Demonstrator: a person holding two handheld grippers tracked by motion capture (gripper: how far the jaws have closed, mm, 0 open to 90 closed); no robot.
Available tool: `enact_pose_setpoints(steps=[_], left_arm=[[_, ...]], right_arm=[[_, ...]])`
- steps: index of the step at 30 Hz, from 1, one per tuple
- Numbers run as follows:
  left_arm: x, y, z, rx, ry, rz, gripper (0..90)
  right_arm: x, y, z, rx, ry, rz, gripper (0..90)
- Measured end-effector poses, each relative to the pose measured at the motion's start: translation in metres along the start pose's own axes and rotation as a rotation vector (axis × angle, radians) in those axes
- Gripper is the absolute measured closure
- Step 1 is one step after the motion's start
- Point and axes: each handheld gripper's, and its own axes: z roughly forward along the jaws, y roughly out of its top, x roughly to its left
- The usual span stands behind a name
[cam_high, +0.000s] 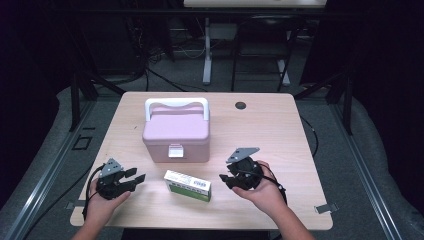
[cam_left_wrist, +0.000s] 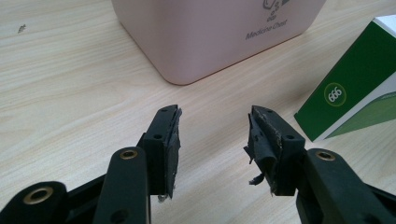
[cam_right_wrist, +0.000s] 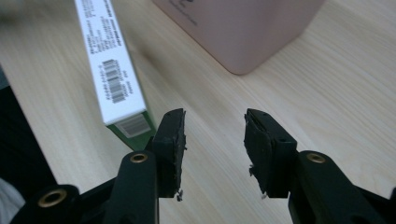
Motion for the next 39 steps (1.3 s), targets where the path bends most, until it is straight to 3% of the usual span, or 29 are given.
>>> enact_pose_setpoints(steps=[7,18,27,39], left_arm=[[0.001,0.000,-0.001,0.003,0.001,-0.004,52.6],[0.001,0.000,-0.001,-0.002,-0.002,-0.001,52.3],[0.001,0.000,-0.001,-0.003,-0.003,0.000,52.2],[0.001,0.000,-0.001,-0.008,-0.007,-0.006,52.2]], right_arm=[[0.011,0.021,0.016,0.042,0.052,-0.055,57.1],[0.028,0.044,0.031,0.044,0.123,-0.111,56.2],[0.042,0.053,0.047,0.053,0.173,-0.140,55.4],[0.052,0.058,0.068,0.086,0.199,-0.159,56.0]])
